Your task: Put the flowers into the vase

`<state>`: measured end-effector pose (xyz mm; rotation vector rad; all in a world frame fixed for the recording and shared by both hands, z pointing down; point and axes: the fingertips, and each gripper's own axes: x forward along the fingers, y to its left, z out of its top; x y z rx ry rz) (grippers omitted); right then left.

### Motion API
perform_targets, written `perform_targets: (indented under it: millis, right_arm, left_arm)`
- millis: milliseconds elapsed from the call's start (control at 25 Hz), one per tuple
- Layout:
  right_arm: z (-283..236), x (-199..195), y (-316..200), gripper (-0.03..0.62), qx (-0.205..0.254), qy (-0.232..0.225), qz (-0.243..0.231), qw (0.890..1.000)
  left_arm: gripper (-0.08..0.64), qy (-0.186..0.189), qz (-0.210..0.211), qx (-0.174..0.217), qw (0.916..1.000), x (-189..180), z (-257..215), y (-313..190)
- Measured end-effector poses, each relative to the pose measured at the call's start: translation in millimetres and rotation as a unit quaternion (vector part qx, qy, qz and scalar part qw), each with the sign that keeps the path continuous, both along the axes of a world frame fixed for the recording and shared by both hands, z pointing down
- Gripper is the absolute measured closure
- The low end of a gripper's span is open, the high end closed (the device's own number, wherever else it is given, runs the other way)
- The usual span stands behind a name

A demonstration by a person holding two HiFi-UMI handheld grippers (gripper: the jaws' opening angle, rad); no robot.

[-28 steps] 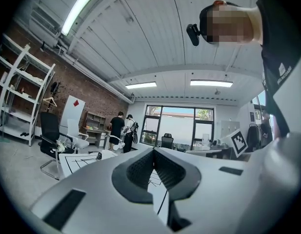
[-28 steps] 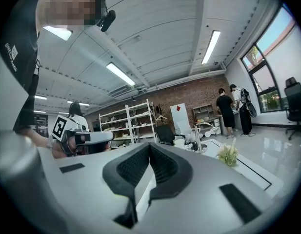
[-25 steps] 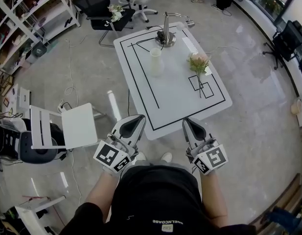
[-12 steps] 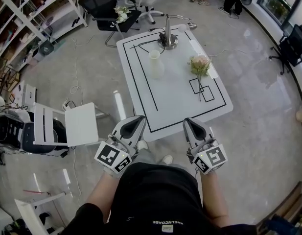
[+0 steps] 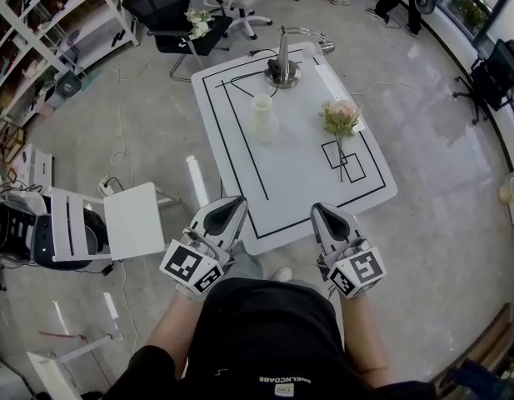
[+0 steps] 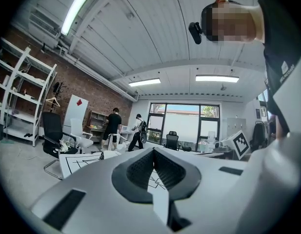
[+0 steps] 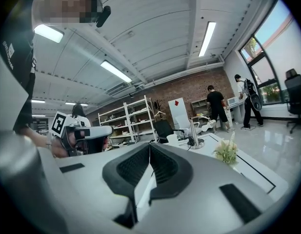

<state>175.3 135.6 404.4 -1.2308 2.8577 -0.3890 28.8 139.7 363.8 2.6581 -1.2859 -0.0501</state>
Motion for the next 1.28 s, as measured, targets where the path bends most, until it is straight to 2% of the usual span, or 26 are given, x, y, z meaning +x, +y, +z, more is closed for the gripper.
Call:
perform_targets:
  millis: [800,1120,1280]
  right_arm:
    - [17.0,-73.4,-116.4,0.583,-0.053,0.018,0.066,0.996]
    - [10.0,-92.6,-141.1,0.583,-0.058,0.031,0.095,0.993]
    - [8.3,-92.3,-150.8,0.581,-0.062,0.035,0.099,0.993]
  left_arm:
    - [0.555,0.036,0.063,-0.048,0.9962,-82.7,30.2,-131.2]
    - [0.554,0.049,0.100,-0.056,0.9922,-101.8,28.5,-156.0]
    - [0.554,0.052,0.104,-0.061,0.9914,-105.5,31.1,-161.2]
